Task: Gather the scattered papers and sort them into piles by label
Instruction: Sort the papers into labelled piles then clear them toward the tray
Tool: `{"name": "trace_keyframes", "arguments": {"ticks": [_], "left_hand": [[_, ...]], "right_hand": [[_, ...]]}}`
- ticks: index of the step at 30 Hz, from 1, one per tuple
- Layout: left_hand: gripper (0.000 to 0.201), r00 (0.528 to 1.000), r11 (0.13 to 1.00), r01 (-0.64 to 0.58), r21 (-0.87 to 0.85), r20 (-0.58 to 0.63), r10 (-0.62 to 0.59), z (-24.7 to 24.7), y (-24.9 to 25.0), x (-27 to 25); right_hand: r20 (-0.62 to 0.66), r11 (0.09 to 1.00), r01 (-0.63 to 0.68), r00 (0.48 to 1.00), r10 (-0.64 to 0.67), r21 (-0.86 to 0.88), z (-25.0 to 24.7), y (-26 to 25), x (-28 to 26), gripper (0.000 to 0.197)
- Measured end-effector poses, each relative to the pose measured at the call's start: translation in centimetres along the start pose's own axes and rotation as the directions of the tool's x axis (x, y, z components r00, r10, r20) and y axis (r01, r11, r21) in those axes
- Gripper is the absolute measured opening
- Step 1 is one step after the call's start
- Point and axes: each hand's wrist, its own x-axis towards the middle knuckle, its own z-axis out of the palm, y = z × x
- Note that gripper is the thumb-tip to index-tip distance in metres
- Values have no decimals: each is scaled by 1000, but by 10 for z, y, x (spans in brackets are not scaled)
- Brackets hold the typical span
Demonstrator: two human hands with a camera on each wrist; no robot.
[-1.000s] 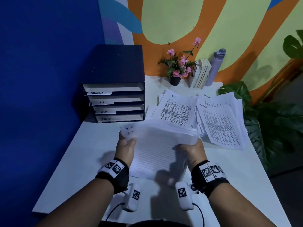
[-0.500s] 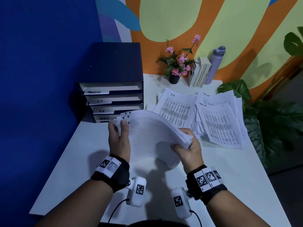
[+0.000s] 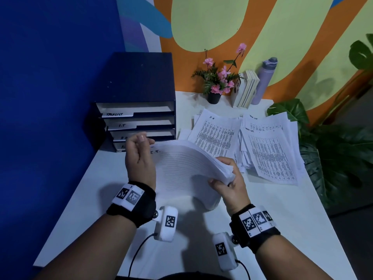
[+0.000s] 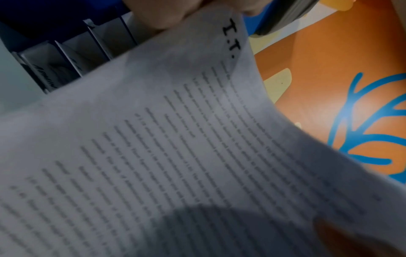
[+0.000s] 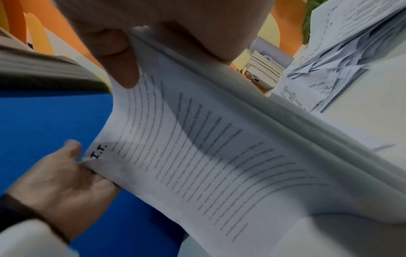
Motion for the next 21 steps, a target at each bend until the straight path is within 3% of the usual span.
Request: {"name": "trace_keyframes", "arguments": {"ticks": [3,6,7,9,12,16,19,21], "left_hand": [[64,982,998,43,-37,187,-35,-15,-18,-2],[61,913,959,174,222,329,-241,-30,-44,-6],[55,892,922,207,327,323,-315,-31,-49,-8],[45,865,843,286,456,256,-432,-29,-52,-11],[31,869,872,305,382,263,-419,-27,-52,-8],[31,888,880,307,363,223,-402,-40,-48,6],[26,877,832,382,401,125,-463,-65,-60,20],[25,841,782,471,409,60,-538,-84,-70,29]], "right_hand": [[-89,996,-82,993,83,18,0,5,8,28],[-165,978,-157,970,178,138,-2,10,16,42],[-184,969,-180,960,210,166,-3,10,18,43],[-189,962,-199,954,234,188,-2,3,22,24],[-182,953,-215,950,254,212,-1,-2,33,29],[-127,939,-248,950,284,240,6,6,50,46],[14,937,-331,943,332,108,28,25,53,34],[49,934,-355,934,353,32,48,43,56,31]]}}
